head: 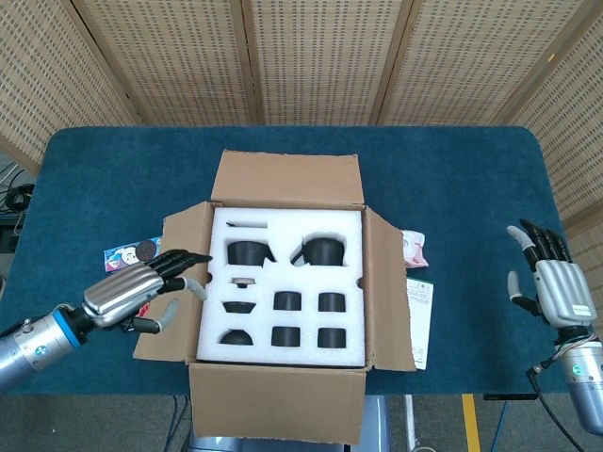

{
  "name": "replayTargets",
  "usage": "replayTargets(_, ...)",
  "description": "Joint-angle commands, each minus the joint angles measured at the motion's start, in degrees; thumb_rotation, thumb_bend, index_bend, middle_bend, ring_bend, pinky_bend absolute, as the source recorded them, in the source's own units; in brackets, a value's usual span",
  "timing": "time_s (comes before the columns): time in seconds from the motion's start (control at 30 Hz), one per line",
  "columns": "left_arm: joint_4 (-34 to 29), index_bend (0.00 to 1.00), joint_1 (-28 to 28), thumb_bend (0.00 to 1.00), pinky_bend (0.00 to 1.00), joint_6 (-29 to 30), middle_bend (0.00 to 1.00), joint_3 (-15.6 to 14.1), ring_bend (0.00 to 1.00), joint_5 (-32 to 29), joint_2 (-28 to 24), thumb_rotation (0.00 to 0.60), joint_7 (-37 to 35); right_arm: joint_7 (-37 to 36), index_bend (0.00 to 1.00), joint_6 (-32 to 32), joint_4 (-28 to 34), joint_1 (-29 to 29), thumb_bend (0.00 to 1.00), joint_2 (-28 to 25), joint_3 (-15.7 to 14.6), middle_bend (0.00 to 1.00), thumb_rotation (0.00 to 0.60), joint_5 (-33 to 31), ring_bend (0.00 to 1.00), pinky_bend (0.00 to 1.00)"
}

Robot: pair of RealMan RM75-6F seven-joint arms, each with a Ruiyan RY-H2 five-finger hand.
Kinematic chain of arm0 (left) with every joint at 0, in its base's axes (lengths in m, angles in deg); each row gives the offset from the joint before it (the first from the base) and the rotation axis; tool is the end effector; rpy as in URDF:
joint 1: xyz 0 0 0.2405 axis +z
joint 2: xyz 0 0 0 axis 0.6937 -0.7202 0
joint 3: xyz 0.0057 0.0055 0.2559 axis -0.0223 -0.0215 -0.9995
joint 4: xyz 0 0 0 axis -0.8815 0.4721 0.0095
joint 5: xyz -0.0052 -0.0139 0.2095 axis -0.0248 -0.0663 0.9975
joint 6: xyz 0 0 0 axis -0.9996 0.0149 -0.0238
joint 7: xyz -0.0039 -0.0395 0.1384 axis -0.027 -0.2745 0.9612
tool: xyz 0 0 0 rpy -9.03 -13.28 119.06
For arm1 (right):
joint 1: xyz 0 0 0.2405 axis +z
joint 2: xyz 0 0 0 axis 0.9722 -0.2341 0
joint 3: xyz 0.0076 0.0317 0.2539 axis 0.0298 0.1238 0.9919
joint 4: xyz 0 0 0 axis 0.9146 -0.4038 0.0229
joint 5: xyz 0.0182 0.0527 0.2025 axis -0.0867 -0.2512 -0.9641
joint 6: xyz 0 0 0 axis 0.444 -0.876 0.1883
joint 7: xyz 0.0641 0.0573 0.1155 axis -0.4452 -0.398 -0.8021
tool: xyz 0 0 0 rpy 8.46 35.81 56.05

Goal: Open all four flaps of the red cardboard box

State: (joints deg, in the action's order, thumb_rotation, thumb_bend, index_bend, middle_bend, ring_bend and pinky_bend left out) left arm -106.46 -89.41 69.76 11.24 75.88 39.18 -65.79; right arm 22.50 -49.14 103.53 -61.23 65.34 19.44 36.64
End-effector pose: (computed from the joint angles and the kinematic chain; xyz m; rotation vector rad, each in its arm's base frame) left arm -0.1381 0.2659 0.1749 -2.1915 -1.1969 -1.0654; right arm -0.2874 -0.2571 0.1861 1.3694 -0.9999 0.9964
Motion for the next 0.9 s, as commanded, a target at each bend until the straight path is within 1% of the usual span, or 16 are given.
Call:
replayTargets(0.03,-1.8,0.28,11.6,0.63,0.0,7.5,0.04,3.7,0.0,-16.4,5.9,0.268,24.9,0.2,0.09,-0.3,-0.6,-0.2,0.65,0.3,-0.1,0.03,0.6,0.0,0.0,0.0)
replayTargets(0.1,-0.6,0.28,14.4,0.55,0.0,11.2,0.04,4.4,0.0,-20.0,9.0,0.269,31.1,0.3,0.09,-0.6,-1.0,-0.3,0.65,0.5,-0.1,0.03,0.6,0.1,0.0,0.0)
replayTargets(0.17,1.4,0.28,17.9,0.51,0.0,16.2,0.04,4.7,0.0,-22.9,12.6,0.269,36.9,0.9,0.09,-1.1,-1.5,-0.5,0.65,0.8,-0.1,0.03,0.6,0.3,0.0,0.0)
replayTargets(0.3,4.8,0.28,22.6,0.47,0.0,23.2,0.04,5.5,0.0,-24.3,17.5,0.268,42.2,1.8,0.09,-2.0,-1.5,-0.8,0.65,1.2,-0.1,0.03,0.6,0.6,0.0,0.0)
replayTargets(0.47,6.6,0.28,27.3,0.47,0.0,28.5,0.04,5.8,0.0,-25.7,20.1,0.273,43.9,3.1,0.09,-2.6,-1.4,-1.1,0.65,1.8,-0.3,0.03,0.6,1.0,0.0,0.0)
replayTargets(0.73,6.6,0.28,32.7,0.47,0.0,32.7,0.04,5.0,0.0,-25.9,22.1,0.284,46.4,5.1,0.09,-3.5,-1.0,-1.6,0.65,2.4,-0.7,0.03,0.6,1.2,0.0,0.0)
replayTargets(0.9,6.5,0.28,34.3,0.47,0.0,33.4,0.04,5.6,0.0,-26.3,22.7,0.286,46.8,5.8,0.09,-3.8,-0.9,-1.8,0.65,2.6,-0.6,0.03,0.6,1.0,0.0,0.0)
